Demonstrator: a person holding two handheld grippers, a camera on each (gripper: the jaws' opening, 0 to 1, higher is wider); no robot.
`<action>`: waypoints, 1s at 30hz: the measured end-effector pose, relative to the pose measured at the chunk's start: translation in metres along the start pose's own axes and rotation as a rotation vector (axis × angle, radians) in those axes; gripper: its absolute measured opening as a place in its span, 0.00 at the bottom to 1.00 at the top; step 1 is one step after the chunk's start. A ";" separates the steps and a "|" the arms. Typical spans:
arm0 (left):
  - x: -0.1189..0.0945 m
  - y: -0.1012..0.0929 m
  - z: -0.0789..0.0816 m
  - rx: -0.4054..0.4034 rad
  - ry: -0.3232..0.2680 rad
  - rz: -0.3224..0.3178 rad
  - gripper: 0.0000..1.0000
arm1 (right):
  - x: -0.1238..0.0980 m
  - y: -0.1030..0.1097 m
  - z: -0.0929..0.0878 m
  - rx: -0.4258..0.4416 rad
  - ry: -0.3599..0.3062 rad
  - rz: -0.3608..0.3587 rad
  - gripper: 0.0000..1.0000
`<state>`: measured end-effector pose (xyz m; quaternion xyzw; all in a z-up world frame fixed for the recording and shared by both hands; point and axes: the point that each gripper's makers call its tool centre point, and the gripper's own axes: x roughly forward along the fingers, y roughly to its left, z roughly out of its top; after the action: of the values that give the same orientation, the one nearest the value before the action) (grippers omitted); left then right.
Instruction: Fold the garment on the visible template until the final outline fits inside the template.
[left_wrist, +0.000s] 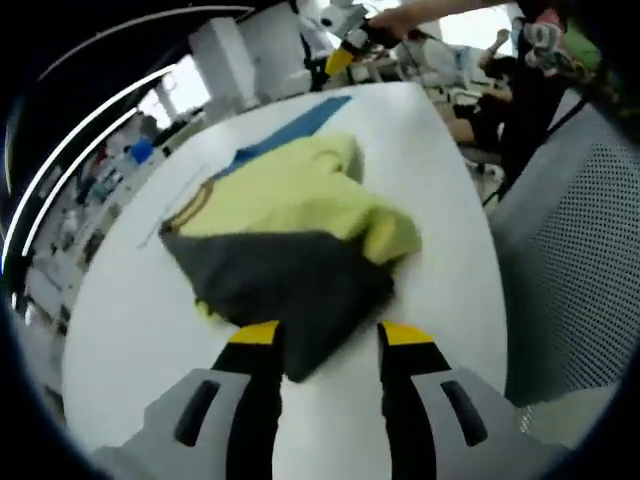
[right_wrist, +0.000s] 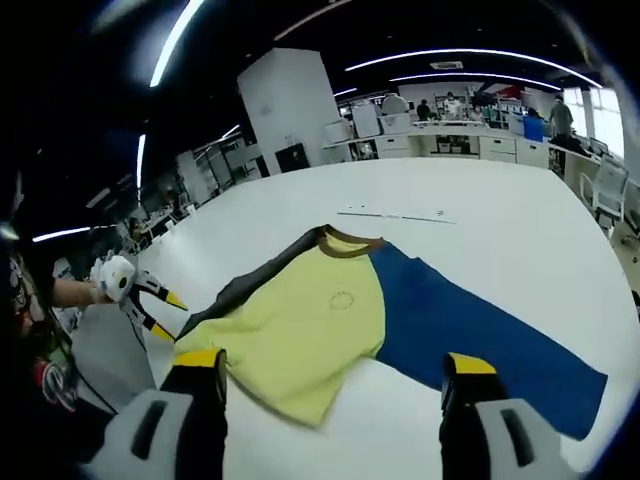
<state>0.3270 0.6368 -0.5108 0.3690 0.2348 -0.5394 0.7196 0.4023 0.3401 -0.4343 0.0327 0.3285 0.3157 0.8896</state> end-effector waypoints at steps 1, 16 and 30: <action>0.003 -0.001 -0.001 0.019 0.011 -0.007 0.32 | 0.000 0.002 -0.001 0.000 0.000 0.004 0.89; 0.014 0.003 0.000 0.036 0.064 0.000 0.00 | -0.009 0.010 -0.010 0.007 0.014 0.013 0.87; -0.032 0.065 0.018 -0.113 -0.007 0.140 0.00 | -0.020 0.006 -0.014 0.030 0.000 -0.007 0.87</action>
<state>0.3782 0.6517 -0.4586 0.3415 0.2362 -0.4749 0.7759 0.3785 0.3314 -0.4323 0.0450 0.3331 0.3077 0.8901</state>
